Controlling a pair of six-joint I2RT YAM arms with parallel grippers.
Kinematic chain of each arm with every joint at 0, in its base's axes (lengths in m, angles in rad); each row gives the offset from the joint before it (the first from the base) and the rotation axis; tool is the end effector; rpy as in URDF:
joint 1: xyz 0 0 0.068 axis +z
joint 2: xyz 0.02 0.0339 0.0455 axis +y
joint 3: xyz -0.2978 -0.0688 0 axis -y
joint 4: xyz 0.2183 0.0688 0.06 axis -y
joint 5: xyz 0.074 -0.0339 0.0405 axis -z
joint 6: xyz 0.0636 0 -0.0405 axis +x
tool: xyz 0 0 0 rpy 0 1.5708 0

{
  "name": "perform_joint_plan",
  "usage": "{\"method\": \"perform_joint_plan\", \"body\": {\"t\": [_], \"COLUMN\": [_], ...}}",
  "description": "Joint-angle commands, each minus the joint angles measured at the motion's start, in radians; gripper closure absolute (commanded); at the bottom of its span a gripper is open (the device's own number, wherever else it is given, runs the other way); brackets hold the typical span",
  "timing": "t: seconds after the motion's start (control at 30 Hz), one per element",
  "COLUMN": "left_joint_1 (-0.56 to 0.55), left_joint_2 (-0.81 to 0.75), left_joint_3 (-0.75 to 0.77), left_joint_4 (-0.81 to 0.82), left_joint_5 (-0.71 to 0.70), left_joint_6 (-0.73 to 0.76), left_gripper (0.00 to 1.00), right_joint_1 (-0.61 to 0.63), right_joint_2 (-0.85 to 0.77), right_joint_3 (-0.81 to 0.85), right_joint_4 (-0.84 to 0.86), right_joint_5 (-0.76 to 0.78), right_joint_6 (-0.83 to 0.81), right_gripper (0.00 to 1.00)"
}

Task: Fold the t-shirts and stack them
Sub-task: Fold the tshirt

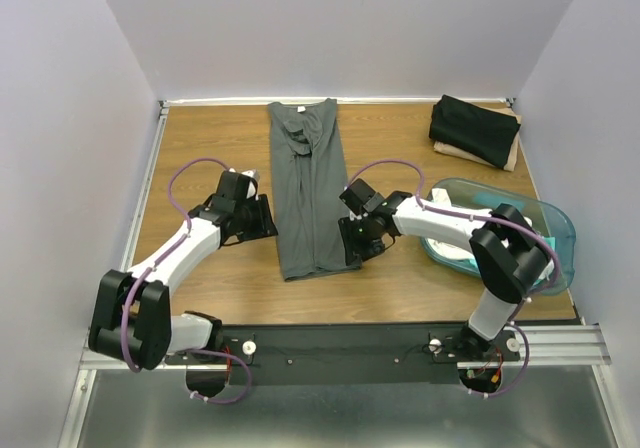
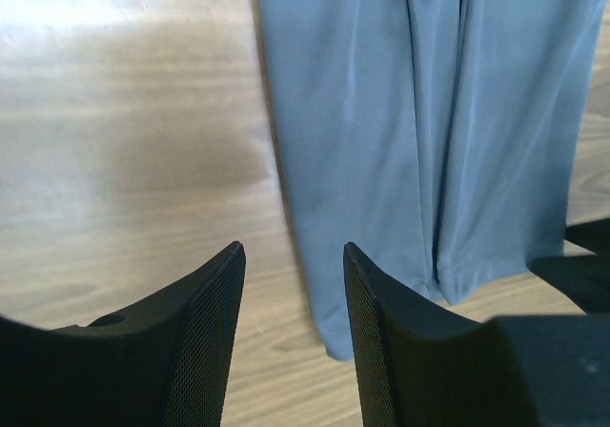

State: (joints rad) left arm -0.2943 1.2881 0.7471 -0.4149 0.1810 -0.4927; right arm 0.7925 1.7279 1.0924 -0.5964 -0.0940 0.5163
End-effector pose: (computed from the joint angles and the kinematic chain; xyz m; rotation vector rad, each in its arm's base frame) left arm 0.2204 -0.0788 0.2269 -0.1823 2.5853 -0.5325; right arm 0.2229 0.2346 0.1968 -0.4225 2.8705 0.4104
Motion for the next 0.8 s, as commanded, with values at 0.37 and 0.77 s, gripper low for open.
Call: {"method": "perform_joint_plan", "body": {"t": [0.37, 0.77], "left_joint_1": [-0.074, -0.134], "left_joint_2": [-0.053, -0.047], "left_joint_3": [-0.109, -0.192], "left_joint_4": [0.022, 0.067], "left_joint_5": [0.054, 0.12], "left_joint_6": [-0.125, -0.182], "left_gripper": [0.46, 0.46], "right_joint_1": [-0.003, -0.003], "right_joint_2": [0.058, 0.065], "right_joint_3": [-0.055, -0.058], "right_joint_4": [0.047, 0.046], "right_joint_5": [0.007, -0.015], "right_joint_6": [0.021, 0.019], "right_gripper": [0.8, 0.8]}}
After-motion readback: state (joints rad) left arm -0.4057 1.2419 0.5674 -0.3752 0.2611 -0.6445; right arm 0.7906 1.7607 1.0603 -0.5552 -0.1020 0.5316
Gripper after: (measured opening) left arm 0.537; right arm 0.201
